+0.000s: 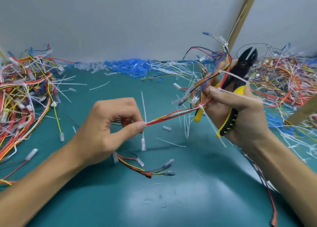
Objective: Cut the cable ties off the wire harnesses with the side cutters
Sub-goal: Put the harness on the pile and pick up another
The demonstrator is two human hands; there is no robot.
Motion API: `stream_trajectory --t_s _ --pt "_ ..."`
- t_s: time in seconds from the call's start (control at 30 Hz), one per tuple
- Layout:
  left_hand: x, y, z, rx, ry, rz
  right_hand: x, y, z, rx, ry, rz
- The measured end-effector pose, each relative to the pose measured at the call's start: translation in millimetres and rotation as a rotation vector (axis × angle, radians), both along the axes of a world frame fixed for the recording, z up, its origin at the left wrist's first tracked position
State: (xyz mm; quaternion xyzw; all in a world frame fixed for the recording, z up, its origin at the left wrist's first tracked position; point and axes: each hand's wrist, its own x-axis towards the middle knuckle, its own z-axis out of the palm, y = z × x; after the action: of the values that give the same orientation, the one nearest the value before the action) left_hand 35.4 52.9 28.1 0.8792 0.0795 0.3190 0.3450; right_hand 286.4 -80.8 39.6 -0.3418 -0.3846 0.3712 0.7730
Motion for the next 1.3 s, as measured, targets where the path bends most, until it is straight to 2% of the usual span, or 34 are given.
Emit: stream_trajectory --t_s 0.1,0.2,0.3,0.4,0.53,0.73,0.87,1.0,1.17,1.3 --pt "-2.2 -1.7 1.9 0.12 0.038 -0.05 -4.3 1.6 0.9 0.037 -0.073 0.033" --pt "-0.5 -7.5 5.2 0.453 0.083 -0.048 -7.7 0.9 -0.2 0.018 -0.104 0.035" --pt "3.2 -14.6 10.3 0.694 0.052 0.079 -13.0 2.3 0.2 -0.002 -0.163 0.019" --pt "5.4 -20.8 9.9 0.781 -0.013 0.273 -13.2 3.7 -1.6 -0.028 -0.211 -0.009" --pt "5.9 -19.3 6.4 0.724 -0.01 0.361 -9.2 2.8 -5.6 -0.11 -0.286 -0.065" --pt "9.7 -11.6 -7.4 0.655 0.1 0.167 -1.3 3.1 -3.4 -0.142 -0.411 -0.061" --pt "7.3 -8.0 -8.6 0.566 0.108 0.145 2.7 2.6 -4.3 -0.176 -0.472 -0.036" --pt "3.0 -8.1 -1.8 0.435 0.116 0.138 6.1 2.8 -2.1 -0.176 -0.311 0.007" --pt "2.1 -10.5 1.6 0.402 0.165 0.136 10.1 3.7 3.7 -0.166 -0.11 0.058" --pt "1.8 -12.7 1.1 0.371 0.224 0.097 12.7 2.5 6.6 -0.161 -0.013 0.013"
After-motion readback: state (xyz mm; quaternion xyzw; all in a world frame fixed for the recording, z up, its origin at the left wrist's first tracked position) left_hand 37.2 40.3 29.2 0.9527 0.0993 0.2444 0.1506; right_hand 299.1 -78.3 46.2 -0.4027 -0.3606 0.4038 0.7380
